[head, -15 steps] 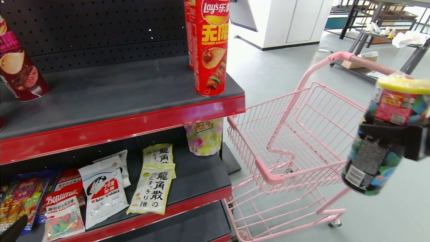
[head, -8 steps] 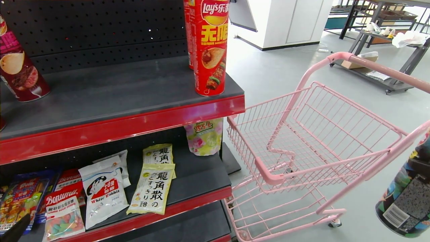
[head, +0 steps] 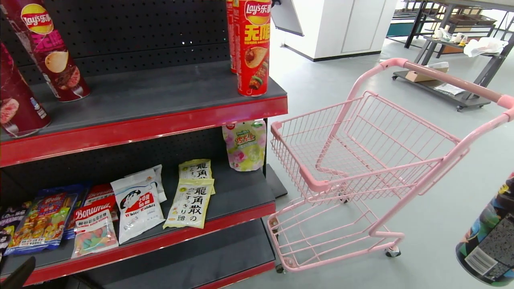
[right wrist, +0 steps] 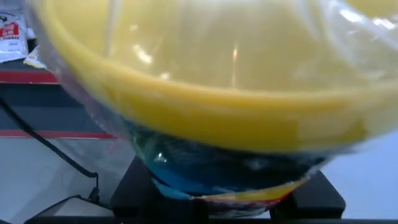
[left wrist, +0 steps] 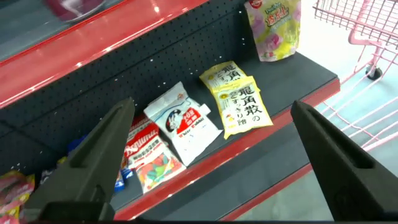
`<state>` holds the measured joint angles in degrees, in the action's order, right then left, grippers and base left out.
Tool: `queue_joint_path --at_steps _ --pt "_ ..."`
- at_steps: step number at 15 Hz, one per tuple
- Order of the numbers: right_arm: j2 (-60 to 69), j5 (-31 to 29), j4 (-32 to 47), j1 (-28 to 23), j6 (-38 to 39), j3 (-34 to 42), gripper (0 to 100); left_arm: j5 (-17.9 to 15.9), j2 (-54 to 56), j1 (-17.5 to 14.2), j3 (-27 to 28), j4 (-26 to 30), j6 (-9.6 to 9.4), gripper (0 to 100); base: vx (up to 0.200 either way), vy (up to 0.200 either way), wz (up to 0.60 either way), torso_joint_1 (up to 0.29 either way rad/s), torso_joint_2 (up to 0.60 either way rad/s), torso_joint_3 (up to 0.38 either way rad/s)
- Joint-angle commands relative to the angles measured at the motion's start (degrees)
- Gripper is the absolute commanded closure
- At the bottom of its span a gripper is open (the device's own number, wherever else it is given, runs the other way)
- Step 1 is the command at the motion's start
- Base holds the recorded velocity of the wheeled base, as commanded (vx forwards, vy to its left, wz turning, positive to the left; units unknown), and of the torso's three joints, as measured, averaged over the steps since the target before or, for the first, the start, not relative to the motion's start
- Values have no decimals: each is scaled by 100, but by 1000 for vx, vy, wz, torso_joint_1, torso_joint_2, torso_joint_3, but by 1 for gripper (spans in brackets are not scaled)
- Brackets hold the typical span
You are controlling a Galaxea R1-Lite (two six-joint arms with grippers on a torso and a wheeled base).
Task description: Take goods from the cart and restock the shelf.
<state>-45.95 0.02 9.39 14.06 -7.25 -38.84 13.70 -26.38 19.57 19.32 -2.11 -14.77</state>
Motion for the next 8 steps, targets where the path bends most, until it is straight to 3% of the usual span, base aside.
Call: queue_joint_path --at_steps 1,8 --pt "16 -73 -7 9 -4 52 100 1 1 3 1 -9 -8 0 0 0 0 36 -168 -110" --pt "16 -73 -7 18 -180 69 100 -8 45 3 28 -18 1 0 0 0 0 138 -458 -317"
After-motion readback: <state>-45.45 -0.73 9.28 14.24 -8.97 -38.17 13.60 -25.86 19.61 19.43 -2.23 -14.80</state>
